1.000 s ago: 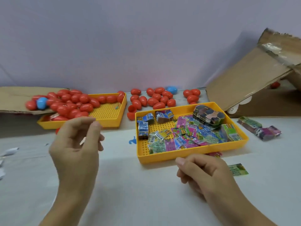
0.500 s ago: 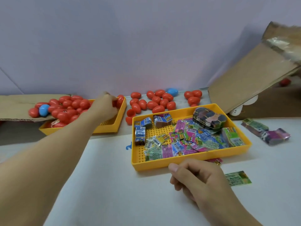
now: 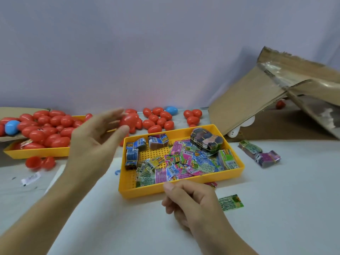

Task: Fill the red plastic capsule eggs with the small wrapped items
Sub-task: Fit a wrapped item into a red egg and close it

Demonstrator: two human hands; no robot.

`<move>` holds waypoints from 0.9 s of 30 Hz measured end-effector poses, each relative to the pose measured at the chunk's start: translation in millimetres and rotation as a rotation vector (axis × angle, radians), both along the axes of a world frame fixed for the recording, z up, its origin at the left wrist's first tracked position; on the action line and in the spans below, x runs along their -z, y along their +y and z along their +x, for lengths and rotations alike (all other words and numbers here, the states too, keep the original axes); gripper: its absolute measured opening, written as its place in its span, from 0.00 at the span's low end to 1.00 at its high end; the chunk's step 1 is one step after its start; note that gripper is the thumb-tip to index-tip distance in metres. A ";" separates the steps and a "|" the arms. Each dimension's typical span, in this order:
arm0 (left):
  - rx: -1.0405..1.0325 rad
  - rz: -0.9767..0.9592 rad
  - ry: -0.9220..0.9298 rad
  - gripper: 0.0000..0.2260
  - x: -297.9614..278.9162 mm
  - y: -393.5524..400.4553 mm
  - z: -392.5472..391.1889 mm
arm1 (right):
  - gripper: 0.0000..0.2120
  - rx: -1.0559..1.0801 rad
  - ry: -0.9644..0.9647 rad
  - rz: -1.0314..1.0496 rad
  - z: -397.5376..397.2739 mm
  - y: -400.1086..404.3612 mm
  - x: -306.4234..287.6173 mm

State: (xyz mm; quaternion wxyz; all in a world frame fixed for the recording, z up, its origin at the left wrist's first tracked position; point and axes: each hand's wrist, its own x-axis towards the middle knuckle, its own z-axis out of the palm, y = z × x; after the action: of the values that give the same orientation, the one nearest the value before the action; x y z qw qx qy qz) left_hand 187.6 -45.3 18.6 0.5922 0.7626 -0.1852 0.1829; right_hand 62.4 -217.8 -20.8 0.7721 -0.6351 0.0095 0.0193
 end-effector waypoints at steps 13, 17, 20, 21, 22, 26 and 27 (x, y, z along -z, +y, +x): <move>0.342 -0.180 0.236 0.20 50.2 -25.1 -107.5 | 0.24 -0.072 0.135 -0.104 -9.5 -19.2 -10.5; 0.290 -0.362 0.363 0.18 52.6 -29.2 -106.7 | 0.23 -0.026 0.115 -0.087 -9.7 -17.2 -7.4; 0.273 -0.464 0.534 0.18 50.6 -28.3 -104.8 | 0.25 0.010 0.100 -0.092 -10.6 -16.0 -5.2; 0.300 -0.461 0.571 0.20 50.5 -28.0 -104.4 | 0.24 0.016 0.088 -0.107 -10.9 -15.2 -4.3; 0.333 -0.459 0.599 0.21 49.2 -28.2 -104.2 | 0.24 0.016 0.067 -0.125 -11.4 -14.3 -3.4; 0.370 -0.462 0.625 0.22 47.0 -29.7 -104.2 | 0.18 -0.023 -0.034 -0.207 -13.9 -12.8 -0.4; 0.353 -0.455 0.627 0.22 47.8 -29.4 -104.0 | 0.15 -0.038 -0.062 -0.222 -14.7 -12.7 0.1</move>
State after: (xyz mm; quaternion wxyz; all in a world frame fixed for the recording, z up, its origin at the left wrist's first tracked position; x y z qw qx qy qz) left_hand 83.6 -74.8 -29.2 0.7954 0.5876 -0.0786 -0.1257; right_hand 47.7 -230.5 -20.9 0.6965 -0.7170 -0.0245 0.0130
